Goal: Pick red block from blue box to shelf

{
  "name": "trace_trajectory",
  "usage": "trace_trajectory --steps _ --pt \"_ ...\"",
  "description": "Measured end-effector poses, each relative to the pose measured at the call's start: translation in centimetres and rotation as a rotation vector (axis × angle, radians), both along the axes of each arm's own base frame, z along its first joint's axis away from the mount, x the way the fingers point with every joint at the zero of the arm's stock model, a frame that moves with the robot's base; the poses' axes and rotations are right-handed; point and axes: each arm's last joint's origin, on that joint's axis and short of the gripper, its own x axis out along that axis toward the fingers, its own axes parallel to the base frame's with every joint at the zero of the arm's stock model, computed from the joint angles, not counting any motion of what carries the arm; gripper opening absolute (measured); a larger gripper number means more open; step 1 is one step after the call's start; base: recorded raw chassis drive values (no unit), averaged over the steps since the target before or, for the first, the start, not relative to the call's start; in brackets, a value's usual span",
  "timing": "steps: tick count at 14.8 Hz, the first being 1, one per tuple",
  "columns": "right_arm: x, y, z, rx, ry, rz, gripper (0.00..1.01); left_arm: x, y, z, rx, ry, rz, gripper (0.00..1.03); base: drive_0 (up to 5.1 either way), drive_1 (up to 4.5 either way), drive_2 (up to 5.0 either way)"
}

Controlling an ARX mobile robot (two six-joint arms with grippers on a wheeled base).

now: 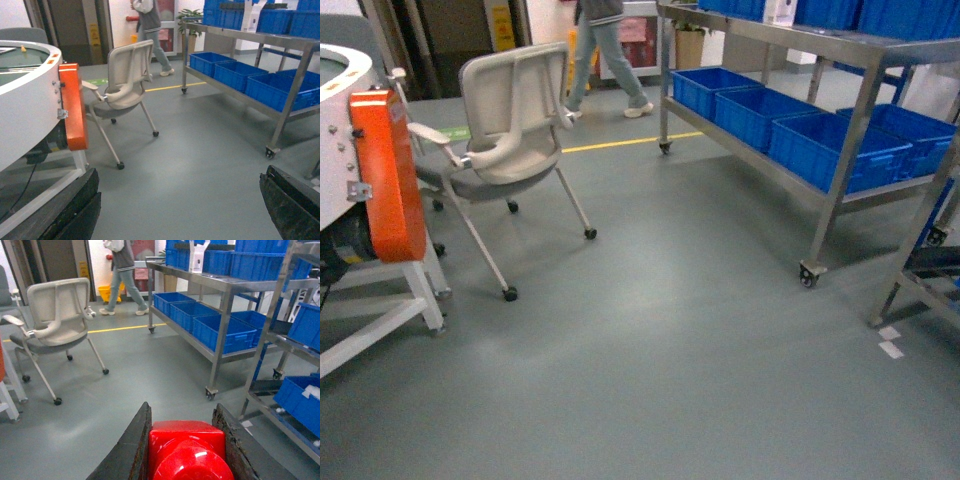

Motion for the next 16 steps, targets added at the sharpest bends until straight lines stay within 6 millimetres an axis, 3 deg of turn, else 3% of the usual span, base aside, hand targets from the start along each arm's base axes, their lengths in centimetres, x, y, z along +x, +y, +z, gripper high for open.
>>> trace_trajectory --steps 16 --pt "0.00 0.00 0.01 0.000 -0.001 0.000 0.28 0.00 0.00 0.00 0.000 0.000 0.000 0.98 -1.6 -1.59 -1.6"
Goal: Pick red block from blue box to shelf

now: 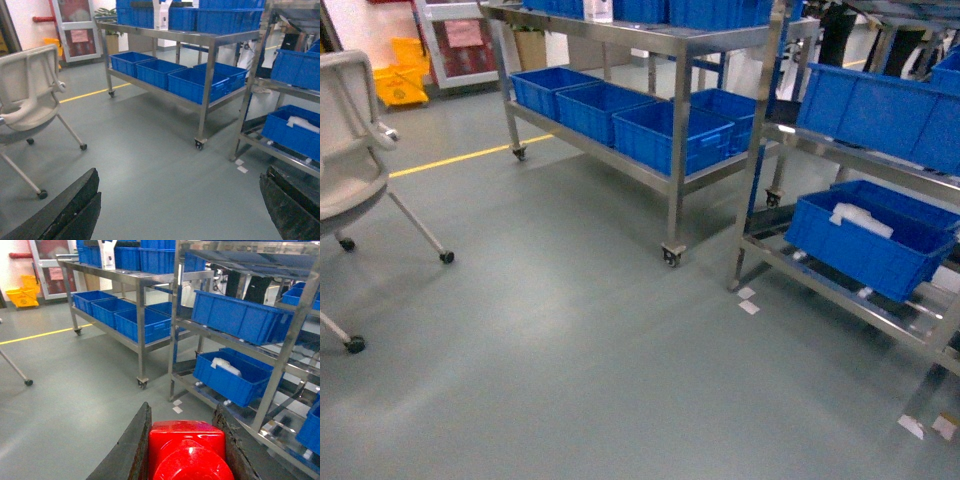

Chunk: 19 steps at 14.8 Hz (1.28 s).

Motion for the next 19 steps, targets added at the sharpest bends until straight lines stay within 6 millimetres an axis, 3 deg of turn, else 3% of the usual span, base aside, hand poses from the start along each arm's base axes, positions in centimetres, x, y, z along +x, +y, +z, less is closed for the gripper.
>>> trace_trajectory --steps 2,3,5,10,19 --pt "0.00 0.00 0.00 0.000 0.000 0.000 0.28 0.00 0.00 0.00 0.000 0.000 0.000 0.97 -1.7 -1.66 -1.7" --pt "0.00 0.00 0.00 0.000 0.000 0.000 0.28 0.00 0.00 0.00 0.000 0.000 0.000 0.90 -1.6 -1.55 -1.6" --pt "0.00 0.00 0.00 0.000 0.000 0.000 0.28 0.00 0.00 0.00 0.000 0.000 0.000 0.61 -1.5 -1.45 -1.5" --pt "0.00 0.00 0.00 0.000 0.000 0.000 0.28 0.00 0.00 0.00 0.000 0.000 0.000 0.02 -1.6 -1.55 -1.6" --pt "0.00 0.00 0.00 0.000 0.000 0.000 0.28 0.00 0.00 0.00 0.000 0.000 0.000 0.02 -1.6 -1.57 -1.6"
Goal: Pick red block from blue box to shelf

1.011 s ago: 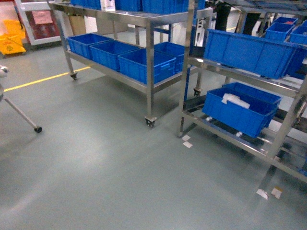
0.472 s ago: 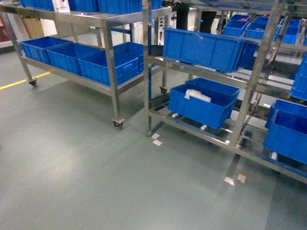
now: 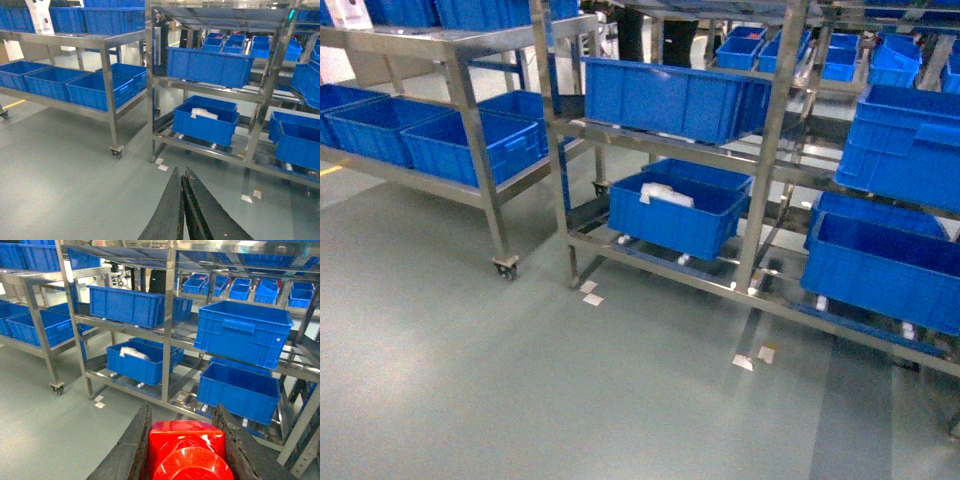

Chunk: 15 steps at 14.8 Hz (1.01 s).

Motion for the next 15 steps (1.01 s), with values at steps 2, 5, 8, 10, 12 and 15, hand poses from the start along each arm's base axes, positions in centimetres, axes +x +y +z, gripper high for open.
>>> trace_trajectory --steps 2,5,8,10,12,15 --pt "0.00 0.00 0.00 0.000 0.000 0.000 0.28 0.00 0.00 0.00 0.000 0.000 0.000 0.11 -1.5 -1.50 -1.5" --pt "0.00 0.00 0.00 0.000 0.000 0.000 0.28 0.00 0.00 0.00 0.000 0.000 0.000 0.47 -1.6 -1.55 -1.6" --pt "0.00 0.00 0.00 0.000 0.000 0.000 0.28 0.00 0.00 0.00 0.000 0.000 0.000 0.76 -1.5 -1.50 -1.5" --pt "0.00 0.00 0.00 0.000 0.000 0.000 0.28 0.00 0.00 0.00 0.001 0.000 0.000 1.00 -1.7 -1.68 -1.7" --pt "0.00 0.00 0.00 0.000 0.000 0.000 0.28 0.00 0.00 0.00 0.000 0.000 0.000 0.98 -1.7 -1.68 -1.7" --pt "0.00 0.00 0.00 0.000 0.000 0.000 0.28 0.00 0.00 0.00 0.000 0.000 0.000 0.98 -1.5 -1.50 -1.5"
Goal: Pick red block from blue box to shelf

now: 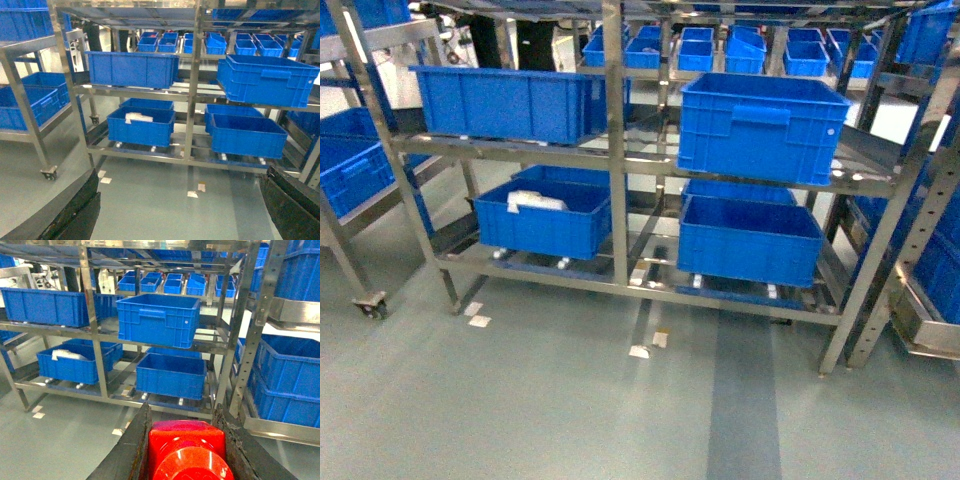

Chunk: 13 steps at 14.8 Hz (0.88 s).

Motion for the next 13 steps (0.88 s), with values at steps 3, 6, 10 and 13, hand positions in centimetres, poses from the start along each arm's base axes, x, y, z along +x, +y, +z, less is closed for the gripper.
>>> trace_trajectory --steps 3,6,10,13 --pt "0.00 0.00 0.00 0.000 0.000 0.000 0.28 0.00 0.00 0.00 0.000 0.000 0.000 0.98 -1.5 -1.50 -1.5" --pt "0.00 0.00 0.01 0.000 -0.001 0.000 0.28 0.00 0.00 0.01 0.000 0.000 0.000 0.98 -1.7 -1.74 -1.7" --pt "0.00 0.00 0.00 0.000 0.000 0.000 0.28 0.00 0.00 0.00 0.000 0.000 0.000 0.98 -1.6 -1.55 -1.6" --pt "0.00 0.00 -0.02 0.000 0.002 0.000 0.28 0.00 0.00 -0.02 0.000 0.002 0.000 0.98 -0.3 2.46 -3.0"
